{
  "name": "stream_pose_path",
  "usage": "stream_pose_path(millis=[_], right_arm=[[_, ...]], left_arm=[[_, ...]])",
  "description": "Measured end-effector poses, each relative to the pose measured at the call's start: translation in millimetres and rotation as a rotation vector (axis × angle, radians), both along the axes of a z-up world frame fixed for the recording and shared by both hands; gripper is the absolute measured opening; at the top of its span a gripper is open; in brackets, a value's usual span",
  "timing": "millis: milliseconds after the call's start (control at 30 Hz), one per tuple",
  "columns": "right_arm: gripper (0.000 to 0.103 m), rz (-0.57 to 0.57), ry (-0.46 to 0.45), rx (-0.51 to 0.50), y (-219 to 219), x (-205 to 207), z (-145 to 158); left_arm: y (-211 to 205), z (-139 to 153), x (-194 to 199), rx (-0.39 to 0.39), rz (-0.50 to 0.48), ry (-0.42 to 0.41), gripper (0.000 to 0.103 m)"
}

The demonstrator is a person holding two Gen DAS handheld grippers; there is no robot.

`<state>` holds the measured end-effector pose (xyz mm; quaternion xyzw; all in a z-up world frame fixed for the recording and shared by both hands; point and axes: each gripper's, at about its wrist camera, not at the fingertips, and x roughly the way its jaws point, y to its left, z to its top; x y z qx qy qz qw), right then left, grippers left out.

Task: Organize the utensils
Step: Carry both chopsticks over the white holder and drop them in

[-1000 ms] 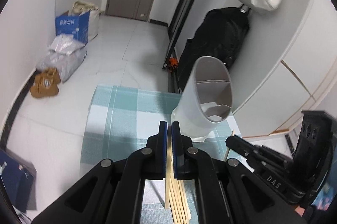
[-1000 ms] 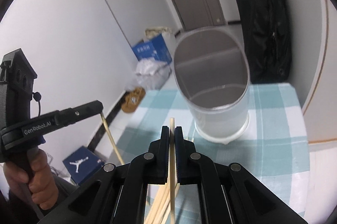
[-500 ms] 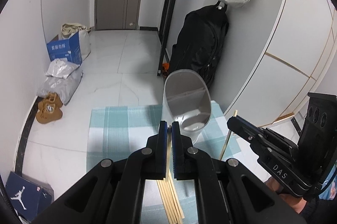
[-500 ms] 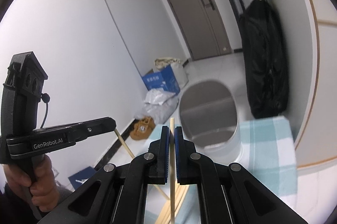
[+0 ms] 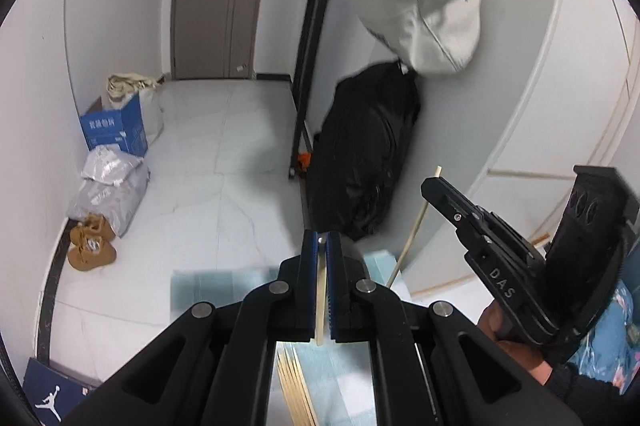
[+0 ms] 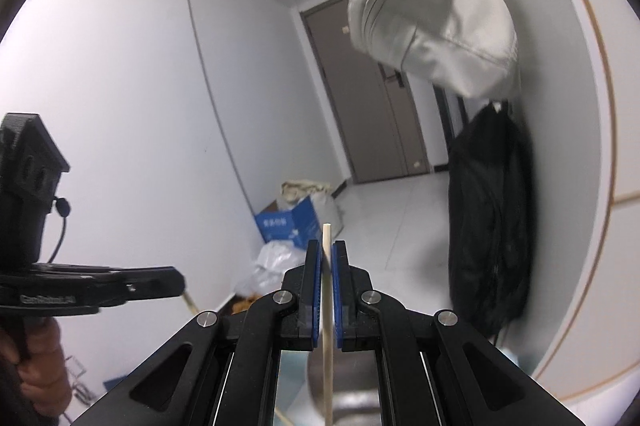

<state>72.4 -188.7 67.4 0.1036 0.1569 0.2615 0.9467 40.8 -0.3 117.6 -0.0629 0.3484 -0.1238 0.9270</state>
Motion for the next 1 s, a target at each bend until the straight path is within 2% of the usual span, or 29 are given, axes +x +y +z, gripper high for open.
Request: stream_pose_path(millis=[200, 333, 467, 700, 1000], right_arm=[[0.004, -0.016, -0.047, 0.000, 7.3, 36.0, 21.8], [0.004, -0.017, -0.064, -0.018, 14.7, 56.3, 20.1], [0.004, -0.015, -0.062, -0.042, 20.7, 71.9, 6.1], [0.004, 0.004, -0.008, -0.018, 17.0, 87.1, -29.3], [0.008, 0.118, 0.097, -0.002, 17.9, 89.9, -55.7]], left_arm=[[-0.1, 15.4, 28.8, -0.011, 0.020, -0.040, 0.000], [-4.9, 11.4, 49.4, -0.014, 0.011, -0.032, 0.000], [-9.8, -1.6, 63.1, 0.006, 0.002, -0.020, 0.000], [-5.4, -35.9, 81.8, -0.002, -0.018, 0.059, 0.000], [5.2, -52.8, 90.3, -0.107, -0.049, 0.120, 0.001]])
